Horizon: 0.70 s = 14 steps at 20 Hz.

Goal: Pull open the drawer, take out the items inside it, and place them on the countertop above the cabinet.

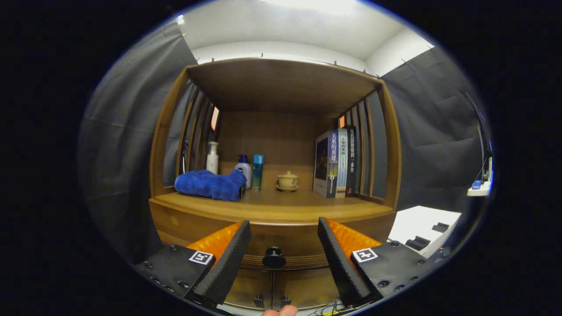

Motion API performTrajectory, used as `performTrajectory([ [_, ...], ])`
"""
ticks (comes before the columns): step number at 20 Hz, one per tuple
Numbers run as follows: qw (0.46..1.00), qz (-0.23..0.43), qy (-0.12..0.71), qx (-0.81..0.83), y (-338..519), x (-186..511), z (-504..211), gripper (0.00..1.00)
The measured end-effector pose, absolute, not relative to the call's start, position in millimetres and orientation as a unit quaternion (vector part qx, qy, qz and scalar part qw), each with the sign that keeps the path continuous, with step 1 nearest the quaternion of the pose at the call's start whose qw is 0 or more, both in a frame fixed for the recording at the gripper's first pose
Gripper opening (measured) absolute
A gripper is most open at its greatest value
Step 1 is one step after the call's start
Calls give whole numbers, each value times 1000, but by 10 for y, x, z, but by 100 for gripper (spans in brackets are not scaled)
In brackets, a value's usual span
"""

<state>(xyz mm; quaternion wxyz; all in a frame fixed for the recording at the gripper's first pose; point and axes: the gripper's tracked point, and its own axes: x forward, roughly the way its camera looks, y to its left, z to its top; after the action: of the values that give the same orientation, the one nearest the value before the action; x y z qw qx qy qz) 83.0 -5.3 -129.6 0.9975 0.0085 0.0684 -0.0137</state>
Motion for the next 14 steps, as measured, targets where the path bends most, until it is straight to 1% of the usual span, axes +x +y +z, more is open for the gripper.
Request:
performTrajectory([
  [4, 995, -12, 97, 20, -43, 967, -1802, 99],
  [8, 992, -9, 124, 7, -17, 1076, -2108, 99],
  [11, 992, 4, 125, 14, 92, 1092, -2173, 99],
  [14, 993, 2, 112, 22, 96, 1148, -2154, 99],
])
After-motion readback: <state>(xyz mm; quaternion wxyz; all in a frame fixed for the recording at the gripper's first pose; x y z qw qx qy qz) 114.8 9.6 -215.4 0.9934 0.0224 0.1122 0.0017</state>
